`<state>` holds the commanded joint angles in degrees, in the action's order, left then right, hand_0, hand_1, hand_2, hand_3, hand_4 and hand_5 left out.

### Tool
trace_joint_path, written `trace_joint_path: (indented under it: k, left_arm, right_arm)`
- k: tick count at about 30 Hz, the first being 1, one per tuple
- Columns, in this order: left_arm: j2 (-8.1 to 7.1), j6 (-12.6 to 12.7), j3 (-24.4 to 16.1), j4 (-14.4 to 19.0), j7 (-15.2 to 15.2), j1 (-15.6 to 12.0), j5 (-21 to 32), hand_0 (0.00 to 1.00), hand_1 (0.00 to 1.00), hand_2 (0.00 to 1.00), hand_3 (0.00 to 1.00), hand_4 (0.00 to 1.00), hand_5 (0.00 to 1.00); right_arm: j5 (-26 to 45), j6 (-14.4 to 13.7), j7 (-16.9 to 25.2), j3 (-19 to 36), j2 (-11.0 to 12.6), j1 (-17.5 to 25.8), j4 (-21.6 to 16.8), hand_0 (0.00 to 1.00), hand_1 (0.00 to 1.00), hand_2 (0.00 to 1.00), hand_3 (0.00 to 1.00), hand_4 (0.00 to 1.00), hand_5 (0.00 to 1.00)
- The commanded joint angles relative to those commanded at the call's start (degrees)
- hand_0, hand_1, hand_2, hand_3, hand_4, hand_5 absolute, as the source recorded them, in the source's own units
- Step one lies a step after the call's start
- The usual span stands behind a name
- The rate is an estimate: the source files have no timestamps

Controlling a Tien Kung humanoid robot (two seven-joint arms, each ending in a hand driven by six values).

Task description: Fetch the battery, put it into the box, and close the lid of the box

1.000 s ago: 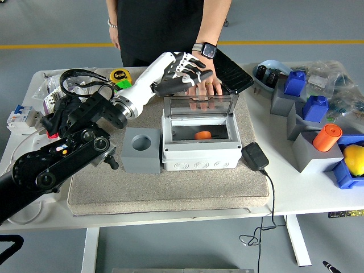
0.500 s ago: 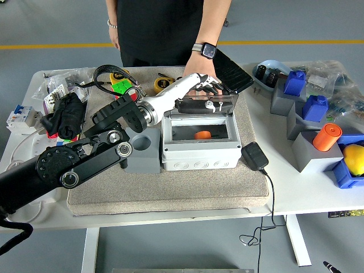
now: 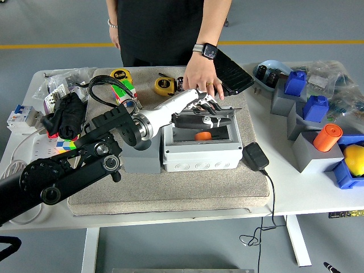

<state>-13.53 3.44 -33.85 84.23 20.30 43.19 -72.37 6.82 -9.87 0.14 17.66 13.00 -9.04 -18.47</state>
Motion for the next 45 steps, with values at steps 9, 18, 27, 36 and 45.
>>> trace_joint_path:
  k: [9, 18, 27, 36, 45]
  left_arm:
    - [1.26, -0.2, 1.6, 0.3, 0.7, -1.2, 1.8, 0.446, 0.614, 0.632, 0.631, 0.998, 0.765]
    - [0.53, -1.1, 0.0, 1.4, 1.3, -1.9, 6.1, 0.448, 0.615, 0.632, 0.631, 0.998, 0.773]
    - [0.02, 1.8, -2.7, 2.9, -0.9, -4.4, 10.8, 0.436, 0.617, 0.633, 0.633, 0.998, 0.784]
    - [-1.77, 10.1, -13.9, 5.6, -10.8, -8.8, 18.8, 0.455, 0.647, 0.637, 0.642, 0.998, 0.772]
    - [-4.48, 12.3, -24.0, 0.3, -16.9, -15.5, 20.9, 0.712, 0.734, 0.697, 0.692, 0.998, 0.747]
  right_arm:
    - [0.1, -0.1, 0.0, 0.1, -0.1, 0.1, 0.0, 0.580, 0.637, 0.661, 0.573, 0.936, 0.497]
    - [0.1, -0.1, 0.0, 0.0, -0.1, 0.2, 0.0, 0.580, 0.637, 0.661, 0.573, 0.936, 0.497]
    - [0.2, -0.1, 0.0, 0.1, -0.2, 0.2, 0.0, 0.581, 0.636, 0.660, 0.573, 0.936, 0.498]
    - [0.1, -0.2, 0.0, 0.2, -0.3, 0.1, 0.1, 0.580, 0.637, 0.661, 0.573, 0.936, 0.497]
    - [0.5, 0.0, -0.5, -0.1, -0.4, -0.2, 0.4, 0.579, 0.636, 0.661, 0.573, 0.936, 0.497]
